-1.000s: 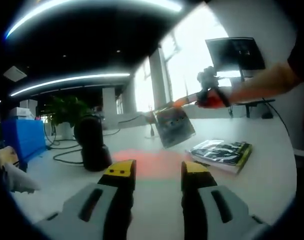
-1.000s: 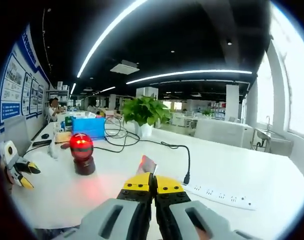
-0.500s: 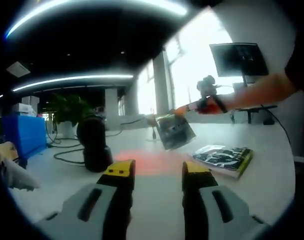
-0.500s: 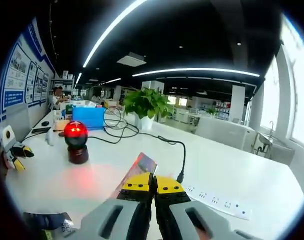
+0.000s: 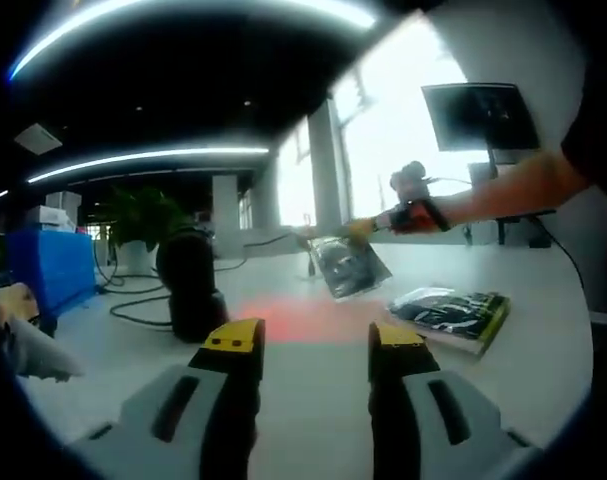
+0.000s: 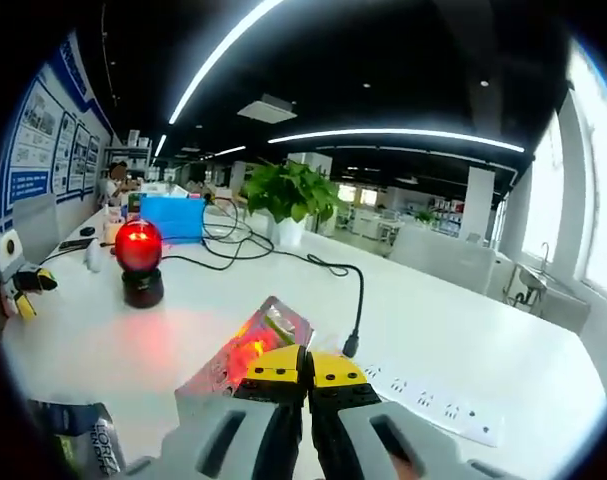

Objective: Clip sheet goods on table flip sheet goods clip sheet goods scan sheet goods put sheet goods back to table

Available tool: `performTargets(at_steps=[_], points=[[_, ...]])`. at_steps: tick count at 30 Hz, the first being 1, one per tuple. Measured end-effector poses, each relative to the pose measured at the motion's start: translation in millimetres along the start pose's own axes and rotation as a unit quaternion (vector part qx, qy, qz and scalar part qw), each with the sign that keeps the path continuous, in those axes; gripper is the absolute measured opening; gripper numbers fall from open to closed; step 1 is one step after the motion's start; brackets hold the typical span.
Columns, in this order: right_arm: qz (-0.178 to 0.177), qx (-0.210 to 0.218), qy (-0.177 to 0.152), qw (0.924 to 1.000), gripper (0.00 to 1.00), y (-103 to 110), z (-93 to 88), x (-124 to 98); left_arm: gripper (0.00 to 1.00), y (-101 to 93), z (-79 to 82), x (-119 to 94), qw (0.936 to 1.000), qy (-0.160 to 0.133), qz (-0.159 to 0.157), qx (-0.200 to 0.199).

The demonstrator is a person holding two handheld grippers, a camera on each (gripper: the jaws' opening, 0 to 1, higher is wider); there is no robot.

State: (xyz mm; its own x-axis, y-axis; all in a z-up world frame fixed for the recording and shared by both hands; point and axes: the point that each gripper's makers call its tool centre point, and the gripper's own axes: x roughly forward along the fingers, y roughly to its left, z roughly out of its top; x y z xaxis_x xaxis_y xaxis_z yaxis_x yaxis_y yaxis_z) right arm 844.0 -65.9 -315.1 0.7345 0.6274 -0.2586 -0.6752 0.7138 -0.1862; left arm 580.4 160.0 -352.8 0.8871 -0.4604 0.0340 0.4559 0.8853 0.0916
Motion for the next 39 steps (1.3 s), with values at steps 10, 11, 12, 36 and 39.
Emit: performTargets(at_steps=[10, 11, 12, 36, 39], points=[[0.006, -0.011, 0.009, 0.9999, 0.0, 7, -18.1, 14, 0.34, 3.3, -2.8, 0, 0.9999, 0.009, 0.008, 0.001], [0.006, -0.011, 0.01, 0.9999, 0.0, 7, -19.2, 15, 0.34, 3.5, -3.1, 0, 0.9999, 0.01, 0.009, 0.001], [0.006, -0.013, 0.009, 0.9999, 0.0, 7, -20.0, 16, 0.34, 3.7, -3.4, 0, 0.9999, 0.01, 0.009, 0.0], [0.013, -0.044, 0.034, 0.9984, 0.0, 2, -49.4, 43, 0.33, 10.3, -6.7, 3, 0.9995, 0.017, 0.021, -0.014], [0.013, -0.072, 0.043, 0.9964, 0.0, -3, -56.0, 51, 0.33, 8.3, -7.4, 4, 0.9995, 0.02, 0.018, -0.014]])
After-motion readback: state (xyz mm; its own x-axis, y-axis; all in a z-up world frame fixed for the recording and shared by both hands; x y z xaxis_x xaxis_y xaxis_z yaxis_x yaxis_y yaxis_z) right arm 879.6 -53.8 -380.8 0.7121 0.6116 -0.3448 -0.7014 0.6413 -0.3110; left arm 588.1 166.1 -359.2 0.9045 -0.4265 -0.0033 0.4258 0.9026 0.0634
